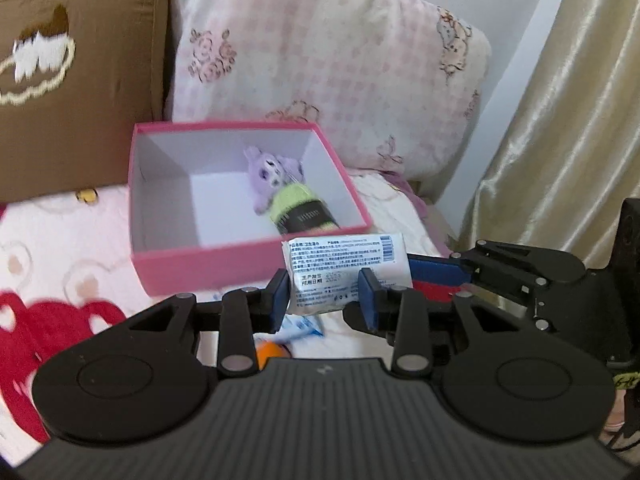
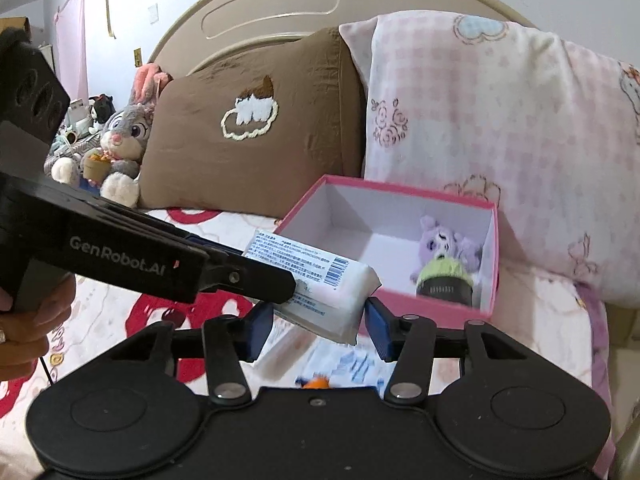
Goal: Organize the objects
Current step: 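Carry the soap bar with the left gripper into the pink box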
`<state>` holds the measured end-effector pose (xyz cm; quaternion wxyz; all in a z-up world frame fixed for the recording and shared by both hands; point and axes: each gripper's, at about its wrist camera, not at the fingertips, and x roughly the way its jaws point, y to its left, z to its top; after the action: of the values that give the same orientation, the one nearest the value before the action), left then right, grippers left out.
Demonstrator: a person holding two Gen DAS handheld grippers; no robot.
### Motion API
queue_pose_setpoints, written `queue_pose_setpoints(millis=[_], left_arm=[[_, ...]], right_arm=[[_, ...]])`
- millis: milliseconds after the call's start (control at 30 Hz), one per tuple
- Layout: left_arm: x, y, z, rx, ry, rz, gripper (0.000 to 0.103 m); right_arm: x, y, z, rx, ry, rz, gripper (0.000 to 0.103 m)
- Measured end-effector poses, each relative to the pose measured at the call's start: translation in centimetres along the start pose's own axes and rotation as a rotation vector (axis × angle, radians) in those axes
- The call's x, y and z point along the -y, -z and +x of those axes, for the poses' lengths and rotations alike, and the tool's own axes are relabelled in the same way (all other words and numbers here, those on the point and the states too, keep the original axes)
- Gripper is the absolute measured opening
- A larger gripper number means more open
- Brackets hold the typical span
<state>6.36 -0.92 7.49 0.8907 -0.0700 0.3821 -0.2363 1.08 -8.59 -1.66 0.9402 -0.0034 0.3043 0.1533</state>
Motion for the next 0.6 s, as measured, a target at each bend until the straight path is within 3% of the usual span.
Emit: queue_pose_setpoints(millis=[133, 333, 500, 600], left_arm=[[-1.6, -3.2, 1.5, -0.013, -0.037, -0.006, 0.036], [-4.0, -7.1, 5.0, -0.051, -0.075, -0.027, 0.036], [-7.2, -9.7, 10.2, -0.080, -0.077, -0.086, 0.037], [-9.4, -10.2, 14.3, -0.102, -0.069, -0.145, 0.036]], right_arm=[[0.1, -2.1, 2.4, 0.018, 0.010, -0.003, 0.056], [3.2, -5.6, 7.1, -0.032, -0.038, 0.053, 0.055], [5.9, -7.8, 12.2, -0.104, -0.043, 0.039, 0.055], [8.6, -7.6, 15.6, -0.150, -0.068, 0.097, 0.055]])
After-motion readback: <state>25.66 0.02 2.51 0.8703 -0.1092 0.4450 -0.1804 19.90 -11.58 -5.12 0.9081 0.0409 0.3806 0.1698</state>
